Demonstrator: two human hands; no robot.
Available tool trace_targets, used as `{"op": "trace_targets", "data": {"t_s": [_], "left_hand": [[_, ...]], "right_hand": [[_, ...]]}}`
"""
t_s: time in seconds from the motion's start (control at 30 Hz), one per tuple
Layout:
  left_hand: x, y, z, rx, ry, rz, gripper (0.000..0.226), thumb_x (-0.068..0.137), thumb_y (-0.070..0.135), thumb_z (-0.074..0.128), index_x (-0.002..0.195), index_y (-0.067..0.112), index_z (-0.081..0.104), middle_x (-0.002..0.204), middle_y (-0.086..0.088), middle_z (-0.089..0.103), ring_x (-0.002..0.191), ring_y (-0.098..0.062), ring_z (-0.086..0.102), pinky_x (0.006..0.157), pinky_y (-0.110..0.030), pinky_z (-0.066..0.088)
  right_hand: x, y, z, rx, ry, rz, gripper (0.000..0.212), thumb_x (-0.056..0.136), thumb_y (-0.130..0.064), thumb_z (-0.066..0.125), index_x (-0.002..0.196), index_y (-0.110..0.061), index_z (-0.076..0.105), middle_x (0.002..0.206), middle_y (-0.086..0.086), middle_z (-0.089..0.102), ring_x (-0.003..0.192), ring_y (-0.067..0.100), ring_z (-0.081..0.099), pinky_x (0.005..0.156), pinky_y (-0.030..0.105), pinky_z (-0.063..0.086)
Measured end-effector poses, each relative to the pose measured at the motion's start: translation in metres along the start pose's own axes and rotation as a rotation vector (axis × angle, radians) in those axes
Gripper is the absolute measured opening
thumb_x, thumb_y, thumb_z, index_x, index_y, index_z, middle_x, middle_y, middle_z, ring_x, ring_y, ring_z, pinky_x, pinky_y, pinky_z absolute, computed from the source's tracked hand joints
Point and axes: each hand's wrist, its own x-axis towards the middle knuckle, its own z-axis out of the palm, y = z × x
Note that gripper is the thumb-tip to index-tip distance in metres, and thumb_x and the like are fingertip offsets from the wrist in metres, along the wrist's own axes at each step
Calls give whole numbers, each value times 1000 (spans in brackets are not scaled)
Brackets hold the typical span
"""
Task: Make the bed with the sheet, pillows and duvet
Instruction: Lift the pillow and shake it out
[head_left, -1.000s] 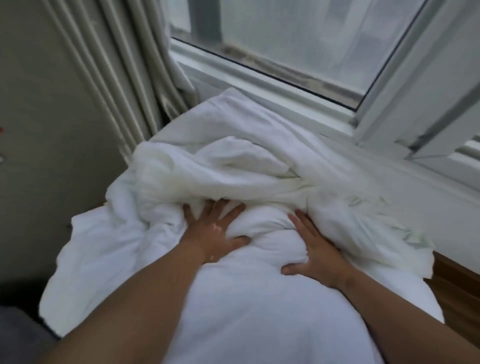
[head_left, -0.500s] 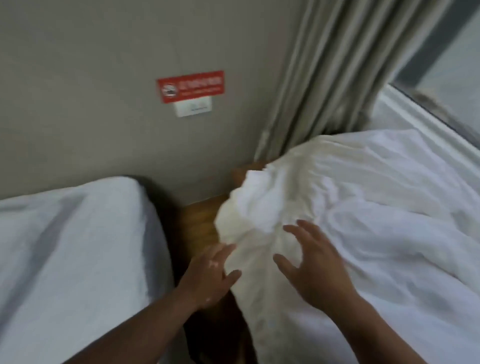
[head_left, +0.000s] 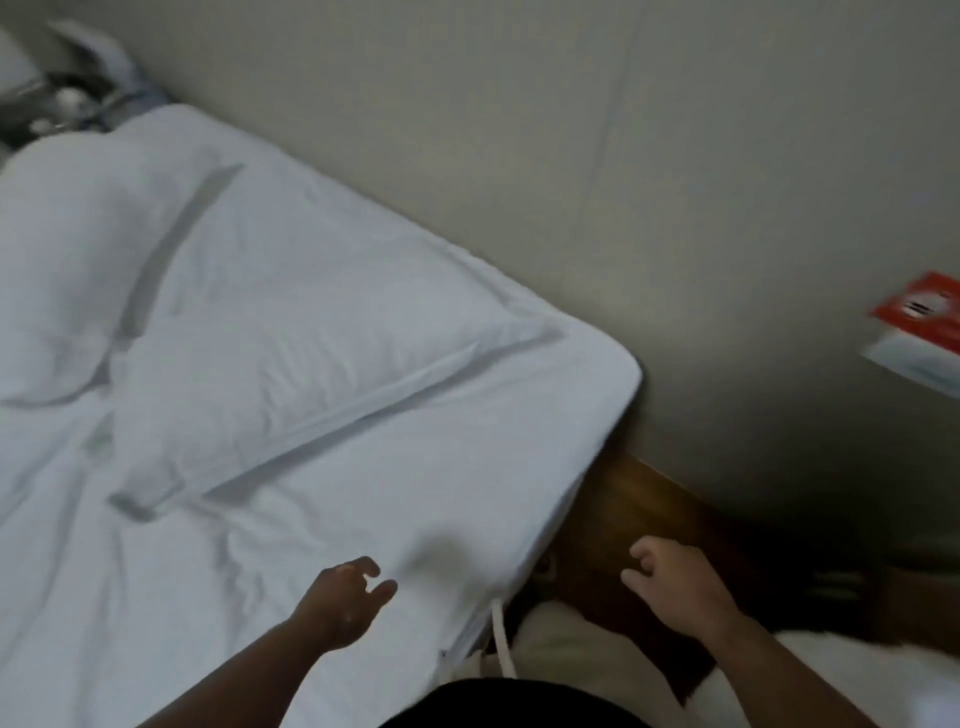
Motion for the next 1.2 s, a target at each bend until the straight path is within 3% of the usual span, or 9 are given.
{"op": "trace_targets", "data": {"t_s": [0.13,0.3,0.43,0.57,0.7,0.83,0.93,1.03,1.2], "left_hand": [[10,-11,2,-199,11,-236,42,93,57,54,123,28,60,119,4,68,109,-13,62,86,-21,40],[23,12,-1,-494,69,-511,44,92,54,60,124,23,59,103,4,71,101,-17,63,84,-25,42],[53,23,-33,-486,253,-604,61,91,52,62,139,18,47,118,-12,67,116,-26,60,97,-30,42],[83,-1,-101,-412,504,-710,79,91,54,59,154,16,30,137,-31,49,129,-42,48,109,-45,36],[127,-60,-175,-398,689,-866,91,82,75,55,155,35,19,155,-23,27,143,-43,26,114,-59,27],[178,-107,-205,-463,745,-1063,111,58,100,39,148,39,18,144,-25,33,133,-49,31,107,-66,27],[207,-116,-198,-717,819,-1207,122,40,98,45,146,48,11,141,-19,39,129,-48,40,103,-65,31],[220,-121,-178,-826,739,-1191,138,35,97,54,149,46,-4,140,-22,50,126,-46,50,102,-59,42],[218,-95,-152,-839,878,-1119,116,61,77,70,154,24,24,143,-19,53,130,-42,50,107,-47,42]], "right_hand": [[95,-54,-39,-126,-60,-148,38,86,-44,67,120,-27,64,109,-7,69,99,11,64,84,24,51],[194,-115,-85,-230,-220,-307,38,85,-43,69,119,-29,61,116,-2,68,91,10,59,80,20,43],[268,-172,-126,-258,-247,-450,63,85,-40,73,141,-26,48,133,9,58,115,19,58,93,24,43],[324,-247,-160,-261,-106,-575,84,80,-47,76,150,-27,34,142,12,48,124,27,52,105,34,43],[361,-323,-160,-224,-42,-529,124,59,-80,73,156,-33,11,156,14,28,141,34,35,114,44,35],[390,-356,-126,-42,-105,-475,145,39,-90,72,155,-39,1,158,11,28,141,33,36,115,45,34],[408,-349,-104,-19,-102,-458,149,34,-89,74,153,-44,-3,157,11,31,139,35,39,113,48,36],[419,-341,-92,1,-90,-487,146,36,-86,77,152,-46,-2,155,9,38,136,35,44,110,45,40],[415,-339,-83,103,-38,-497,133,45,-73,86,151,-44,11,143,7,53,125,36,54,101,43,48]]}}
